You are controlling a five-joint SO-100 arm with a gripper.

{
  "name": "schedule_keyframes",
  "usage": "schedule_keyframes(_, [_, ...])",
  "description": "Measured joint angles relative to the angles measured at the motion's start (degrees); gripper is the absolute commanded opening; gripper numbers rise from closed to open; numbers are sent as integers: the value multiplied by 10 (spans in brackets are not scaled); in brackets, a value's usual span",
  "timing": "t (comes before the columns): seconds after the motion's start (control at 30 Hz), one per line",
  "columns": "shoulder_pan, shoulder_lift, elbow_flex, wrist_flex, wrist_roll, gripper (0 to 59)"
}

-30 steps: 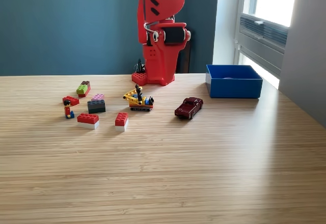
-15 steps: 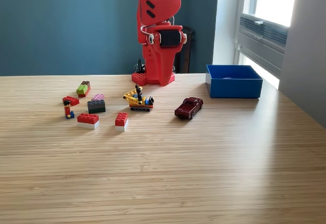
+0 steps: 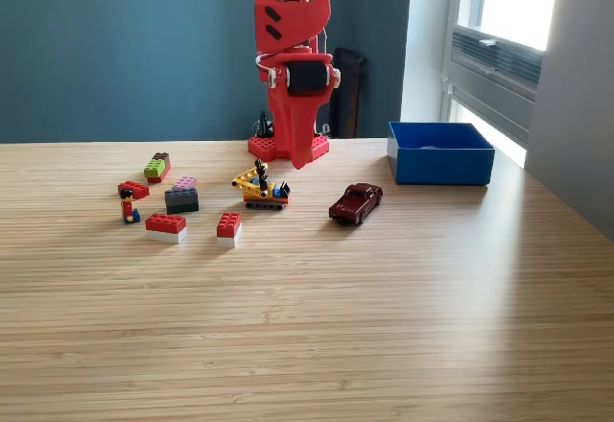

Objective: Grasp a lego block and put it in the bin.

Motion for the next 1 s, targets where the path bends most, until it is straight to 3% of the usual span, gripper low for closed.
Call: schedule_keyframes(1.0, [29,0,2,-2,19,1])
